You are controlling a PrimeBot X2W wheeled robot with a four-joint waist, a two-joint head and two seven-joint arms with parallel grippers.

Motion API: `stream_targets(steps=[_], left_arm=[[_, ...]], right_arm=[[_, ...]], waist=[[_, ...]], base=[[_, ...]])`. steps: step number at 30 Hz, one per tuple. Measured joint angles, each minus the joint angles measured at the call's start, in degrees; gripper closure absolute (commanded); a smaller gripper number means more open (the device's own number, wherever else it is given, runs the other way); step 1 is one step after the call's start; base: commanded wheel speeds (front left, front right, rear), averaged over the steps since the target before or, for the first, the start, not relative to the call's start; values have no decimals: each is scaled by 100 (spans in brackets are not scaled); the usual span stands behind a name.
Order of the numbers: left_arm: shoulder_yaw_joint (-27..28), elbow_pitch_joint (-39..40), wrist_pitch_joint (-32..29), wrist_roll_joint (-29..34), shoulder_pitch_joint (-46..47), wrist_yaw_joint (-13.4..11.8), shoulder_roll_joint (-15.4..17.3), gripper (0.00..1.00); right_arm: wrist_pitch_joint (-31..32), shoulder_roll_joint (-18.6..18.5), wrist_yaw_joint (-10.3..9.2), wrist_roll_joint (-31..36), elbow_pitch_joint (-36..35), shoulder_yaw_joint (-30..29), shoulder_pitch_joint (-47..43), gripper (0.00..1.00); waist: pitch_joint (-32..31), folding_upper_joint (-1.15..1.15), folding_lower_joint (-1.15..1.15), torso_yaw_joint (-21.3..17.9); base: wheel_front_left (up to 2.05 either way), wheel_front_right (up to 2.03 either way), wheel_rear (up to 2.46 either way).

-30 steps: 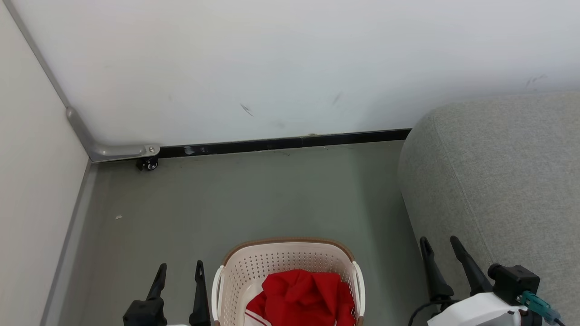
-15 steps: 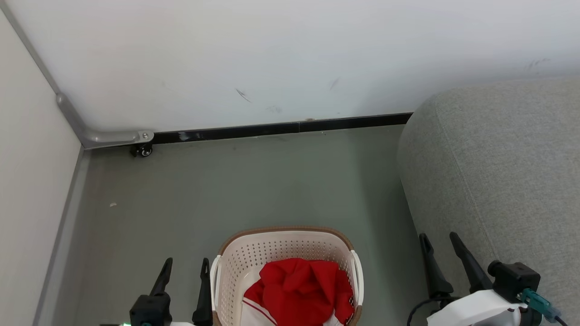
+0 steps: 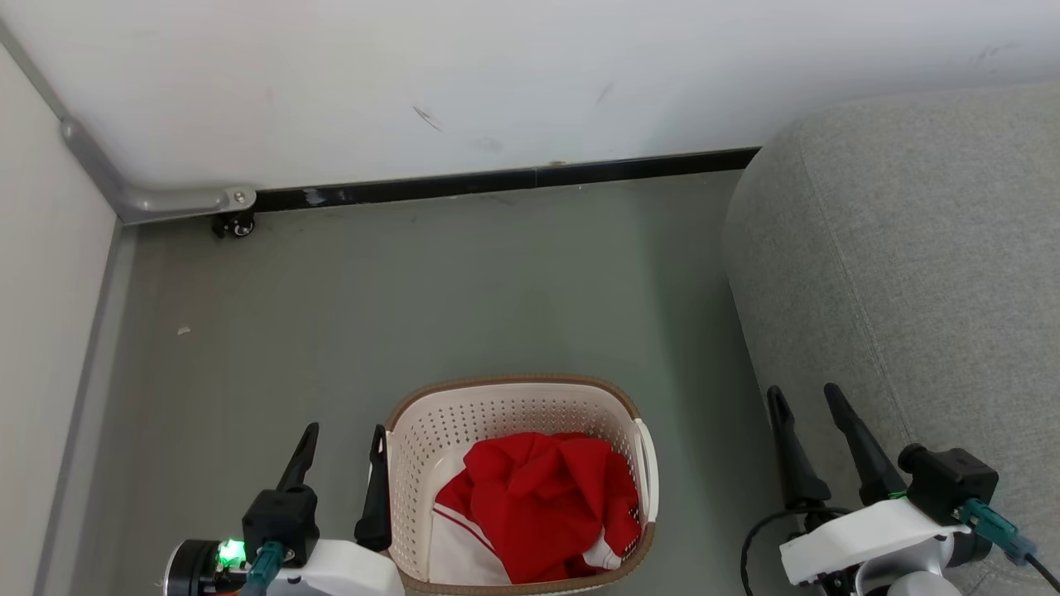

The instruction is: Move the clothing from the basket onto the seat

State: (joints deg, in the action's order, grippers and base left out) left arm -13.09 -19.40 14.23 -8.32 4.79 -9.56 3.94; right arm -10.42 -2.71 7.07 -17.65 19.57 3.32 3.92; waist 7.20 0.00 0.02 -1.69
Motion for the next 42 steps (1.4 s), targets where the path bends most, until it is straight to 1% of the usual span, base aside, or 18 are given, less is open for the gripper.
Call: stream_targets(steps=[15, 26, 36, 42], left_arm=[[-303, -687, 23, 272, 700, 211, 100, 0], [-595, -1210, 21, 528, 1141, 360, 96, 0], [-699, -1656, 15, 714, 1587, 411, 175, 0], [-753, -1842, 15, 826, 1827, 412, 300, 0]], right_arm=[[-176, 0, 0, -10, -330, -267, 216, 0], [-272, 2, 0, -48, -536, -277, 403, 0], [-327, 3, 0, -213, -703, -148, 677, 0], [-370, 3, 0, -352, -797, -92, 803, 0]], waist=[[701, 0, 0, -357], [1276, 0, 0, -700], [1801, 0, 0, -997], [2098, 0, 0, -1169]], base=[[0, 0, 0], [0, 0, 0], [0, 0, 0], [0, 0, 0]])
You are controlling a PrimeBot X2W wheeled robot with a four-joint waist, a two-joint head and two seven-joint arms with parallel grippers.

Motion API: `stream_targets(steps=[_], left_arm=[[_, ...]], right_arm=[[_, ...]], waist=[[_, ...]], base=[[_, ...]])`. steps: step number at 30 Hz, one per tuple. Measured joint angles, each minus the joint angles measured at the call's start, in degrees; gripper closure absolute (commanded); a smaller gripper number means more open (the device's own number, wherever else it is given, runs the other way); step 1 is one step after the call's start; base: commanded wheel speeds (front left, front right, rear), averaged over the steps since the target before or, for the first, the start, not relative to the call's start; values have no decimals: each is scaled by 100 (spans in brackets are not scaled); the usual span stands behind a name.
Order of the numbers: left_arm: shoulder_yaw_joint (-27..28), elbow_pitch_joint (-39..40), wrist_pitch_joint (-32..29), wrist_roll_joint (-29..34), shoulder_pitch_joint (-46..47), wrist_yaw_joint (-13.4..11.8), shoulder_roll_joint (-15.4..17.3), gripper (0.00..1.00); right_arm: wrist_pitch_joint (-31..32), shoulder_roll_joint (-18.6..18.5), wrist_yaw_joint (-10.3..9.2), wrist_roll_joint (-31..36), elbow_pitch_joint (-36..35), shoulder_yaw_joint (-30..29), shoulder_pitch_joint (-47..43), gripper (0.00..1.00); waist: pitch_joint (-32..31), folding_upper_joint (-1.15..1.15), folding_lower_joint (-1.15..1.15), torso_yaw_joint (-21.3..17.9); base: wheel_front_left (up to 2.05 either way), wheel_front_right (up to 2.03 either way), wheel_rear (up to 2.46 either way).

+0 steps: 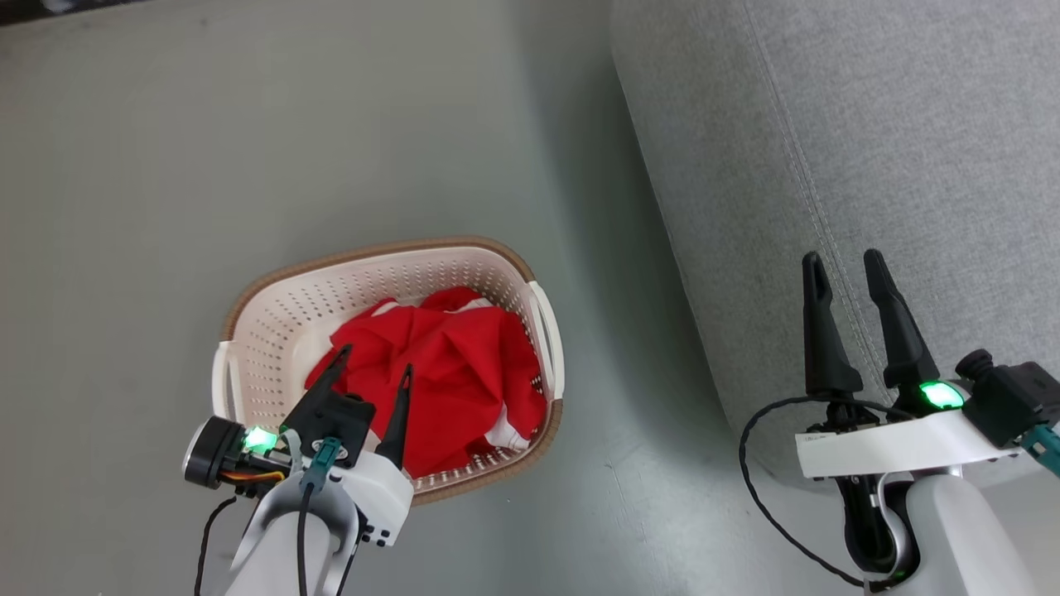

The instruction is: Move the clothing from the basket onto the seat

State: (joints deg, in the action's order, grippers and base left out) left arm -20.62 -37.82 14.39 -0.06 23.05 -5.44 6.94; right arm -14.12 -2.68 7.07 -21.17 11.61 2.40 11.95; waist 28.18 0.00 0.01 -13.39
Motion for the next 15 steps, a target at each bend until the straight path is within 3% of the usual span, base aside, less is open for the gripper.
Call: stream_targets(steps=[15], left_arm=[[-165, -356, 0, 236, 493, 22, 23, 0]], right_arm=[[-7, 3, 0, -216, -99, 118, 350, 0]], waist=[[615, 0, 0, -373]], base=[[0, 0, 0]])
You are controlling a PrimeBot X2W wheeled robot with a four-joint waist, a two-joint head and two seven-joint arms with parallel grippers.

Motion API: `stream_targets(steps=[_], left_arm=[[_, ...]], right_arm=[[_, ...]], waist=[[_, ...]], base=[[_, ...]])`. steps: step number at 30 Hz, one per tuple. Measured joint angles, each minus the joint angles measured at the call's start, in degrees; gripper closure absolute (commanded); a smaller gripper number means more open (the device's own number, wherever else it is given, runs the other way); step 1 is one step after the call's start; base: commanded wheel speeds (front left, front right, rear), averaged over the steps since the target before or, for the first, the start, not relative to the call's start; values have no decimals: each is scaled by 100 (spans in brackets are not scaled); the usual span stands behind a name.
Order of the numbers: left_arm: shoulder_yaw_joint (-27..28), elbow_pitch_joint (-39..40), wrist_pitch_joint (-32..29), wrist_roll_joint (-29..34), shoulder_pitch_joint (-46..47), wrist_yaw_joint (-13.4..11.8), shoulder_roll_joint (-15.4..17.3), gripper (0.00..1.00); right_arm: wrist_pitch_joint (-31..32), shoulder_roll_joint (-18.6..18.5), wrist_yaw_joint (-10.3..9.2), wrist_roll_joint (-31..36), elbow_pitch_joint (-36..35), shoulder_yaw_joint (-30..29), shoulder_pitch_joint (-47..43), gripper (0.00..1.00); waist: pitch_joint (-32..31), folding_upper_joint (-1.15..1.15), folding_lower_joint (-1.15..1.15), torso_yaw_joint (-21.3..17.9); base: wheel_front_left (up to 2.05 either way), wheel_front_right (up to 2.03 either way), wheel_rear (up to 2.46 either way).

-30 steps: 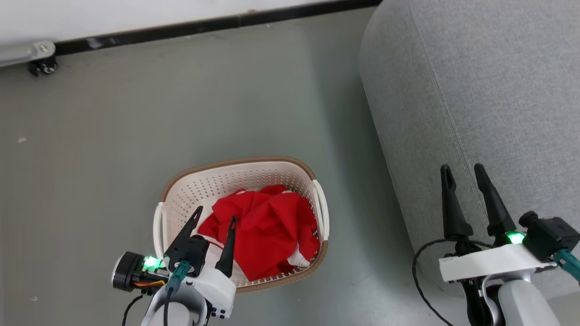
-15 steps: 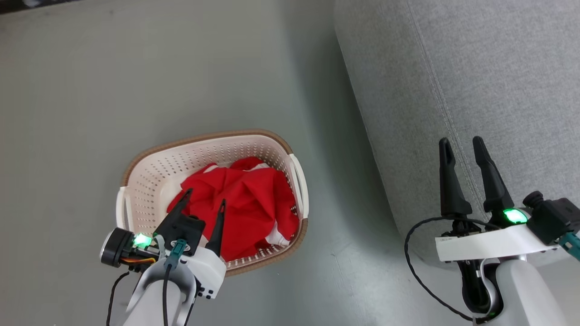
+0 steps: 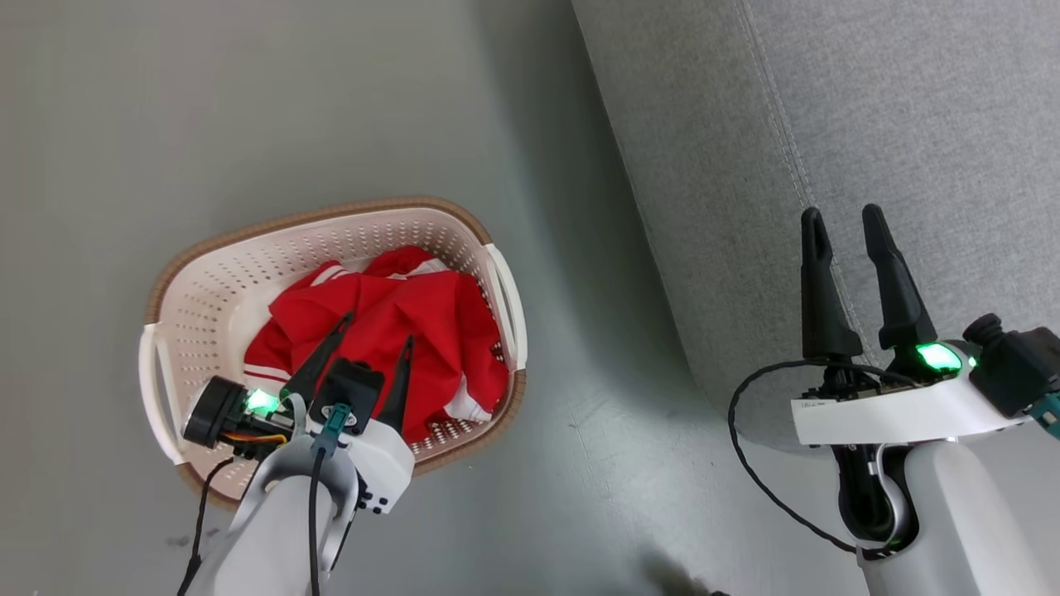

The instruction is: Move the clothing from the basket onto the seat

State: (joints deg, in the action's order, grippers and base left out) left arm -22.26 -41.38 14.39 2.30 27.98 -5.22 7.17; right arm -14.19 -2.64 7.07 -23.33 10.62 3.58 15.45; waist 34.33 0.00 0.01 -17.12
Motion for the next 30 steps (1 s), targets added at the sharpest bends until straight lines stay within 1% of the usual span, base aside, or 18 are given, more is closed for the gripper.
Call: stream_targets(steps=[6, 10, 21, 26, 30], left_arm=[[-38, -225, -1, 99, 210, -1, 80, 0], [-47, -375, -33, 204, 344, 2, 219, 0], [-208, -762, -358, 482, 768, 2, 435, 0], [-269, -962, -569, 637, 921, 3, 581, 0], [-289, -1074, -686, 694, 1025, 53, 725, 0]], right_arm=[[0, 2, 0, -145, -118, 33, 113, 0], [-1, 5, 0, -221, -163, 55, 140, 0], [-1, 20, 0, -514, -241, 234, 259, 0], [-1, 20, 0, -648, -260, 312, 369, 0], [-1, 22, 0, -758, -271, 391, 443, 0]], waist=[[217, 0, 0, -164], [355, 0, 0, -270], [699, 0, 0, -550], [826, 0, 0, -674], [933, 0, 0, -790]], base=[[0, 0, 0], [0, 0, 0], [0, 0, 0], [0, 0, 0], [0, 0, 0]])
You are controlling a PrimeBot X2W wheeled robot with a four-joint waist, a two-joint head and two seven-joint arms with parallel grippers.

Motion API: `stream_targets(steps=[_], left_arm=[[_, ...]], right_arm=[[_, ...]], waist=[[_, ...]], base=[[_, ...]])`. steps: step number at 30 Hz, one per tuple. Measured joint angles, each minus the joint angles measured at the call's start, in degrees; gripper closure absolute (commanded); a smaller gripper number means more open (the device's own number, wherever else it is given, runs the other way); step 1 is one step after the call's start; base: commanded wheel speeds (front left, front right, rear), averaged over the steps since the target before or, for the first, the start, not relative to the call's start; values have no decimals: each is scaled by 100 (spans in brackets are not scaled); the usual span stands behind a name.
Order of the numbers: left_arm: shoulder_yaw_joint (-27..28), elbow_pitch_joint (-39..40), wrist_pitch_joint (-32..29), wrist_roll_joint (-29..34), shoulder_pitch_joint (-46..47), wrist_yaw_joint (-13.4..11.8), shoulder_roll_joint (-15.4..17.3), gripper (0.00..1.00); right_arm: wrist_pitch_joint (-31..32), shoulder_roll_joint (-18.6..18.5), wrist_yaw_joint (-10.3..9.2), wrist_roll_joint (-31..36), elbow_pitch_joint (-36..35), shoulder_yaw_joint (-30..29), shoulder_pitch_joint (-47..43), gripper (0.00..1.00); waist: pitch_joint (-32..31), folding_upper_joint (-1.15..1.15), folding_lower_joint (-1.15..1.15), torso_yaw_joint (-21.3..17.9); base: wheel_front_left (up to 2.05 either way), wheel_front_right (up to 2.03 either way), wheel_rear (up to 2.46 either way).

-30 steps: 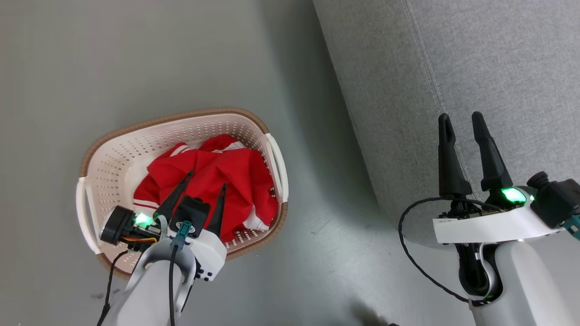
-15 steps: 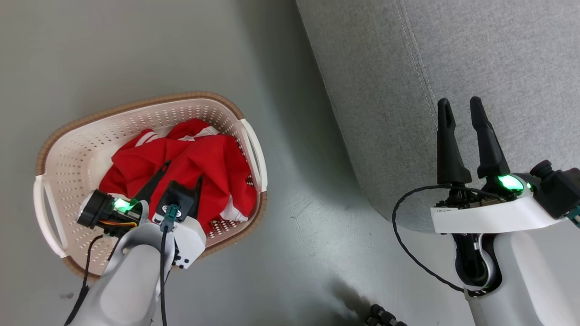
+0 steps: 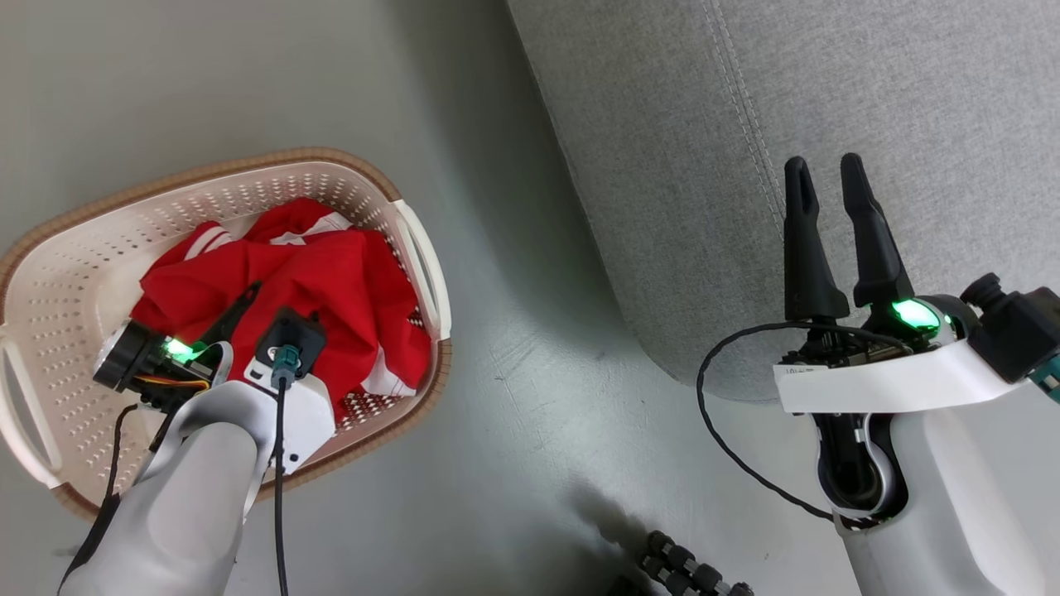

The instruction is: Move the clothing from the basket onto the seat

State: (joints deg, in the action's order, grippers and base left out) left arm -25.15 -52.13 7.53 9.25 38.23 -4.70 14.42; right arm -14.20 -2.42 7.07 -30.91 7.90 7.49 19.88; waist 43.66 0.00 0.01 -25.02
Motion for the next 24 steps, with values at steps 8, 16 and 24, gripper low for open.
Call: stream_targets(steps=[8, 16, 24], left_arm=[[-131, -145, -147, 124, 171, 18, 79, 0], [-260, -214, -175, 260, 402, 92, 68, 64], [-323, -300, -187, 260, 405, 142, -19, 100]], right_arm=[[0, 2, 0, -122, -11, 125, 45, 0], [0, 7, 0, -196, -12, 237, 154, 0], [0, 8, 0, -236, -1, 209, 157, 0]], waist=[[120, 0, 0, -170], [188, 0, 0, -322], [150, 0, 0, -375]], base=[[0, 0, 0], [0, 0, 0], [0, 0, 0]])
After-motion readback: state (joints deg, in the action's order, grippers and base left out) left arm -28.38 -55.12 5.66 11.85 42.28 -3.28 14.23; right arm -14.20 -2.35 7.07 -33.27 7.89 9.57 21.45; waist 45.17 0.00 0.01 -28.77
